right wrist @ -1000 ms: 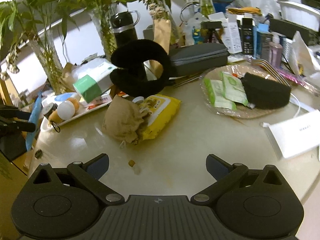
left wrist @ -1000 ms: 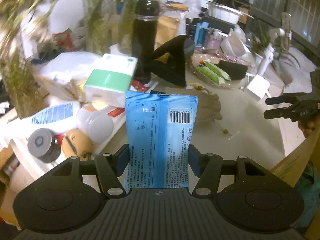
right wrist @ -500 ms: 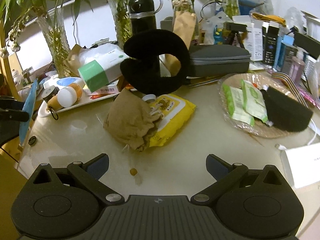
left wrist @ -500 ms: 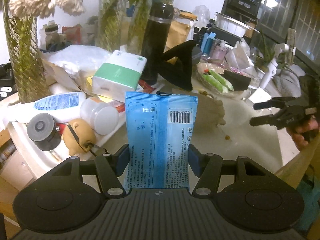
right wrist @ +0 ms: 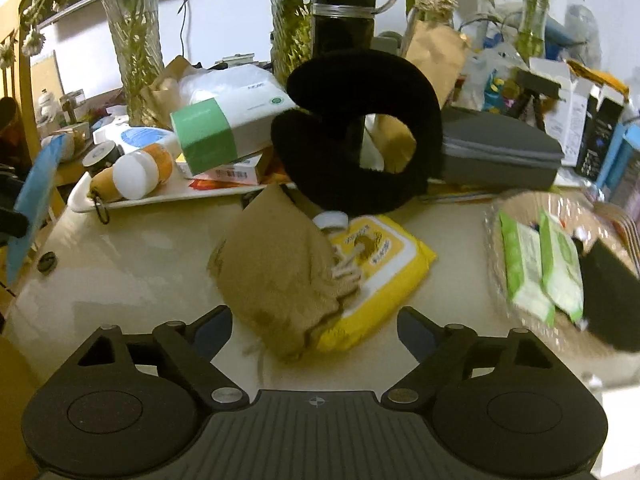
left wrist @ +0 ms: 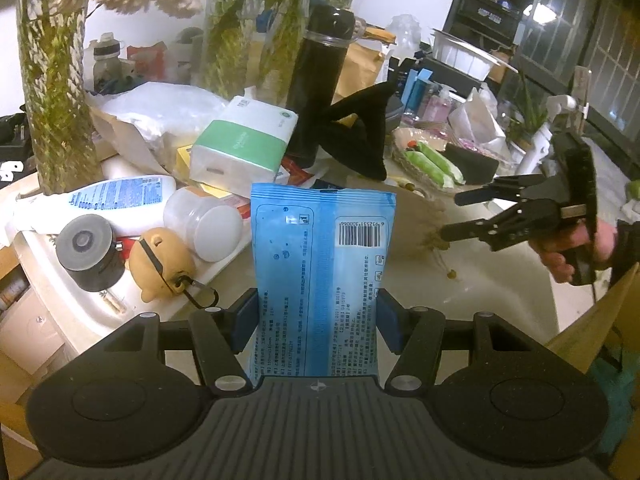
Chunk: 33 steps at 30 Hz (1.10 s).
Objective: Organize soft objects
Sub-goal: 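Lift the blue packet with the left gripper while the right grasps the burlap drawstring bag, then drop the blue packet into the box with the left gripper while the right lifts the bag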
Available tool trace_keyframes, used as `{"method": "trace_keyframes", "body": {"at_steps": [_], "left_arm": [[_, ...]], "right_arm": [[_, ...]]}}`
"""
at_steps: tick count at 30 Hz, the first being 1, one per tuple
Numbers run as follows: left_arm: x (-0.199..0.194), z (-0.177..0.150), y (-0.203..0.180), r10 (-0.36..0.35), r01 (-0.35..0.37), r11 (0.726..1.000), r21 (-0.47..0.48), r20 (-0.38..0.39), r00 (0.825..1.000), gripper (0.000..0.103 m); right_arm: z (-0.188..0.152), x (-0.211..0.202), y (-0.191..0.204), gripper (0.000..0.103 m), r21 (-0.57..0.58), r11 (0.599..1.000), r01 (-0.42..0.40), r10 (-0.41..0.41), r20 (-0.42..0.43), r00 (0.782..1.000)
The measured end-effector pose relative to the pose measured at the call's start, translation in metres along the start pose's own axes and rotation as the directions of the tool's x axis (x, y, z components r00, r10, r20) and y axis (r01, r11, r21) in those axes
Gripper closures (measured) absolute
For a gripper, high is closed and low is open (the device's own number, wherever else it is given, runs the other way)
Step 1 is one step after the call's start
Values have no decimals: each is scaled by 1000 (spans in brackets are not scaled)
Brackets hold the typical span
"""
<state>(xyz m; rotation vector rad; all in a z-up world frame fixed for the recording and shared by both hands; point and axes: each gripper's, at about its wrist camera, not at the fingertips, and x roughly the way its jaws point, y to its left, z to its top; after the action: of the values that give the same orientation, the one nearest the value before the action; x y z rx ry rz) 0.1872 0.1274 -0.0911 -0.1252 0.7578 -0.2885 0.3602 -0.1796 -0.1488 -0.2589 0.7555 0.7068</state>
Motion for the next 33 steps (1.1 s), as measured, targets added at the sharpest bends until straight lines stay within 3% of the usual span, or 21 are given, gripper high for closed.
{"method": "trace_keyframes", "body": {"at_steps": [6, 7, 8, 11, 14, 20, 33], "left_arm": [[-2, -1, 4, -1, 1, 1000, -15, 3, 1000, 44], [-2, 0, 4, -1, 1, 1000, -15, 4, 1000, 44], [-2, -1, 4, -1, 1, 1000, -14, 4, 1000, 44], [-3, 0, 2, -3, 4, 1000, -10, 9, 1000, 44], [-5, 1, 1, -3, 4, 1000, -9, 26, 1000, 44], [-19, 14, -8, -32, 32, 999, 9, 60, 998, 44], [-62, 56, -74, -53, 37, 979, 202, 74, 996, 44]], "right_arm": [[11, 20, 2, 23, -26, 1000, 14, -14, 2, 1000], [13, 23, 3, 37, -27, 1000, 16, -16, 1, 1000], [13, 27, 4, 64, -27, 1000, 15, -15, -5, 1000], [14, 35, 10, 88, -65, 998, -2, 0, -41, 999], [17, 25, 20, 90, -115, 993, 4, -7, -22, 1000], [28, -15, 2, 91, -34, 999, 40, -38, 39, 999], [32, -119, 2, 91, 2, 996, 89, -89, 132, 987]]}}
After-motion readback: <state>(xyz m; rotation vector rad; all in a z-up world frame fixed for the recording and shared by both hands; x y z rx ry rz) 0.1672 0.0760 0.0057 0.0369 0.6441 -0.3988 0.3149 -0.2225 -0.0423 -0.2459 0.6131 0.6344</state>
